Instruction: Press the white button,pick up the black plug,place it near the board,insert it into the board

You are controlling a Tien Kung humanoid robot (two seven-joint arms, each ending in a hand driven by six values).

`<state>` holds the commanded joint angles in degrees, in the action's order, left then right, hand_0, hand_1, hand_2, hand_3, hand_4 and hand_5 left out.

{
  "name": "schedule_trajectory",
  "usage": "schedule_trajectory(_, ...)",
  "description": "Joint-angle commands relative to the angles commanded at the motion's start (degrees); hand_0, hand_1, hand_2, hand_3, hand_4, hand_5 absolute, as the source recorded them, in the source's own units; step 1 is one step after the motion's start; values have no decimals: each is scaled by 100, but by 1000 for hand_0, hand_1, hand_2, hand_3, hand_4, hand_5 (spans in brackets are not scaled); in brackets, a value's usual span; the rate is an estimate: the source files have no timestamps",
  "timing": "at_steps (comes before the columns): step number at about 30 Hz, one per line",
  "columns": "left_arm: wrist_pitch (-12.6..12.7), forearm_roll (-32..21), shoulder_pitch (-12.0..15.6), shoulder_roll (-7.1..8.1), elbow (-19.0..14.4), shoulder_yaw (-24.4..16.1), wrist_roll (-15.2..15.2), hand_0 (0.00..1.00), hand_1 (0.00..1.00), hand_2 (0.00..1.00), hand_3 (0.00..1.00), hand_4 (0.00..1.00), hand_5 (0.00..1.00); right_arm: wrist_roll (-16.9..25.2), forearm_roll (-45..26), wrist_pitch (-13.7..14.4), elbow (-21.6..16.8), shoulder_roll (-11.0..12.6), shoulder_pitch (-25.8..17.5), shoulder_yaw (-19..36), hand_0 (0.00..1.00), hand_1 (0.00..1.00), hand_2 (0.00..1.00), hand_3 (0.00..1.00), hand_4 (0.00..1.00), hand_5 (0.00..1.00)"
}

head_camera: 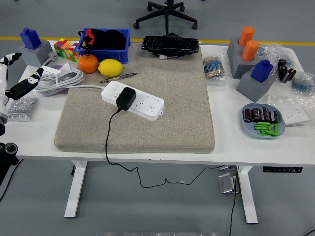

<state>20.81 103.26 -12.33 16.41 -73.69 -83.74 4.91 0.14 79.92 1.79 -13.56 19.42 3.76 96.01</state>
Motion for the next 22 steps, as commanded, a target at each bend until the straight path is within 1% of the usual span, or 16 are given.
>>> schedule_trajectory(10, 10, -4, 28, 6, -26, -26, -8, 910, 879, 863, 829, 805, 485, 93, -13, 65, 5, -8, -1, 5, 707, 618, 593, 586, 663, 364)
schedule_trajectory(22, 10, -14, 14, 16, -23, -12, -3, 910, 879, 864, 828, 804, 466, 80, -23, 54, 2, -8, 16, -17, 703, 617, 591, 586, 661, 364)
